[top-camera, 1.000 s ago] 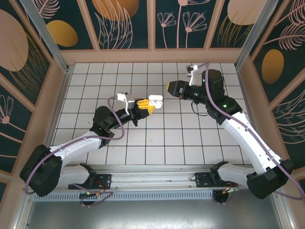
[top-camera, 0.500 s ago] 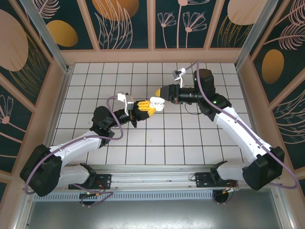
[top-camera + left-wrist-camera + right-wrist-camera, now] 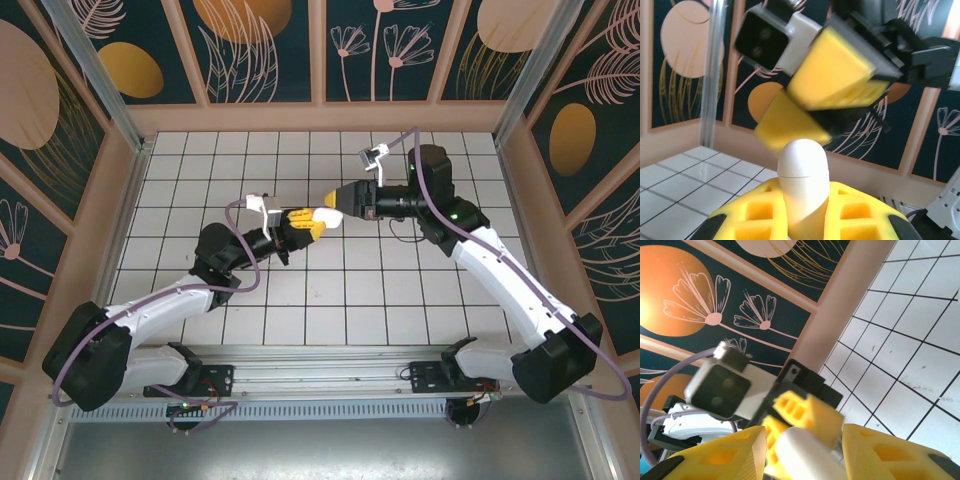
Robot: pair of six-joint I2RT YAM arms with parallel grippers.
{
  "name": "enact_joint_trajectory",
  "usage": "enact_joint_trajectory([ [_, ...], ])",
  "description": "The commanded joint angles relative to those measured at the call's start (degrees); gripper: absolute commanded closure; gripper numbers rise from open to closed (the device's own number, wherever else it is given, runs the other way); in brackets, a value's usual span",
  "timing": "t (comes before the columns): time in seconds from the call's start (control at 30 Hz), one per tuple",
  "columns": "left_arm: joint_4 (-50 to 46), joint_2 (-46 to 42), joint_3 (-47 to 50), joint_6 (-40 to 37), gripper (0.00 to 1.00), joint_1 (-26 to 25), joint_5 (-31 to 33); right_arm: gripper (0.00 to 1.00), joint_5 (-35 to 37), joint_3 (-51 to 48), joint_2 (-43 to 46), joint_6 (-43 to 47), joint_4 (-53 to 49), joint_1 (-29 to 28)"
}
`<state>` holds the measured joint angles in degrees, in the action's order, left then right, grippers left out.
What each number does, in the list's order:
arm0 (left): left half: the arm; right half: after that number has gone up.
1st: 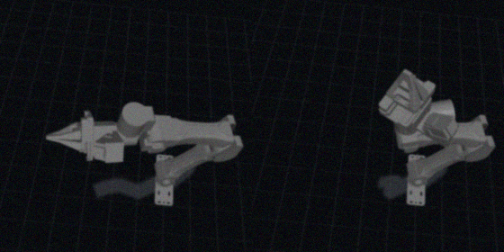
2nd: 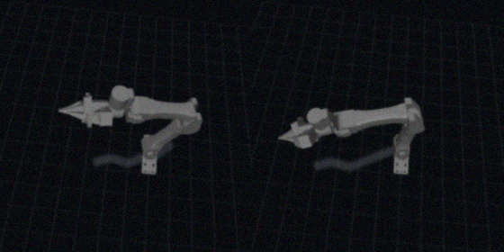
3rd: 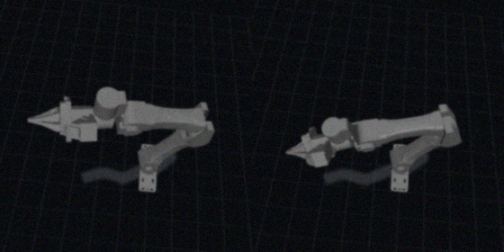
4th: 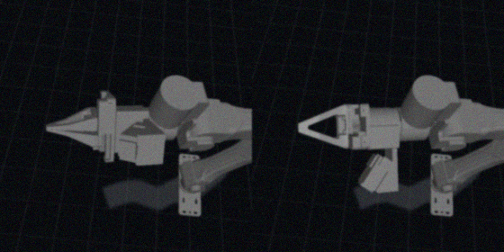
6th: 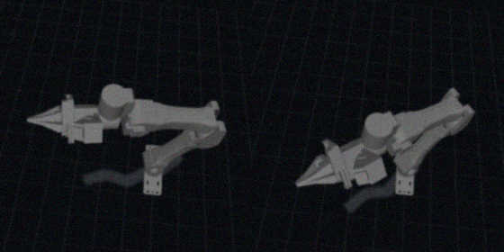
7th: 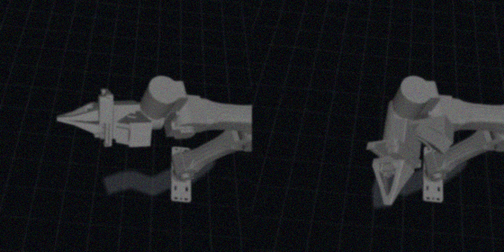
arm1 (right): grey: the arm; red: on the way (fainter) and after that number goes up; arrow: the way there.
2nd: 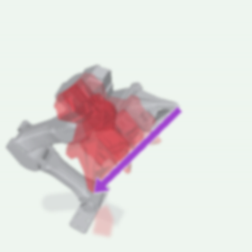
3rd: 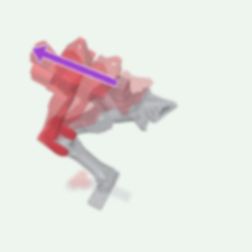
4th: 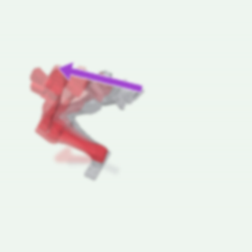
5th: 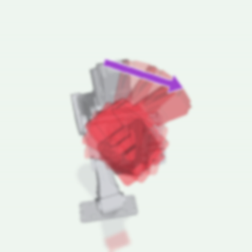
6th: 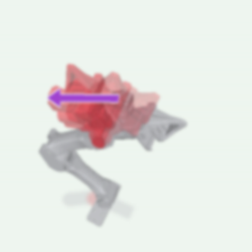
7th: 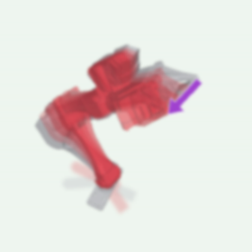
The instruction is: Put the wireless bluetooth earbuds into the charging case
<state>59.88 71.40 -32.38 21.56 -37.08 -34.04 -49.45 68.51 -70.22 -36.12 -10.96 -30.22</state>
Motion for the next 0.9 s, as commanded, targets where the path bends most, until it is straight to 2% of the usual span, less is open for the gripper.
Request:
enact_joint_trajectory([
  [0.0, 1.49, -0.28, 2.67, 2.86, 1.0, 0.7, 5.3, 0.56, -1.72, 2.85, 4.91, 3.69, -0.91, -0.72],
  [0.2, 0.49, -2.19, 3.78, 3.93, 1.0, 1.21, 7.61, 0.55, 2.94, 3.43, 7.45, 7.32, -4.82, -0.12],
  [0.37, -7.13, -4.09, 2.76, 3.81, 1.0, 2.58, 11.13, 0.54, 11.32, 1.93, 8.14, 8.41, -8.2, 0.92],
  [0.47, -8.73, -4.31, 3.76, 7.58, 1.0, 5.61, 11.63, 0.54, 18.72, 0.48, 8.48, 8.96, -11.76, 1.92],
  [0.57, -10.62, -4.51, 5.77, 12.48, 1.0, 8.98, 13.31, 0.53, 22.43, -1.72, 8.69, 8.24, -14.03, 4.4],
  [0.73, -21.46, -4.1, 7.34, 17.18, 1.0, 12.54, 19.62, 0.52, 26.11, -6.94, 9.14, 7.02, -15.02, 7.71],
  [0.87, -23.31, -0.89, 9.06, 20.36, 1.0, 13.9, 17.07, 0.51, 26.49, -10.54, 8.54, 7.03, -14.93, 9.5],
])
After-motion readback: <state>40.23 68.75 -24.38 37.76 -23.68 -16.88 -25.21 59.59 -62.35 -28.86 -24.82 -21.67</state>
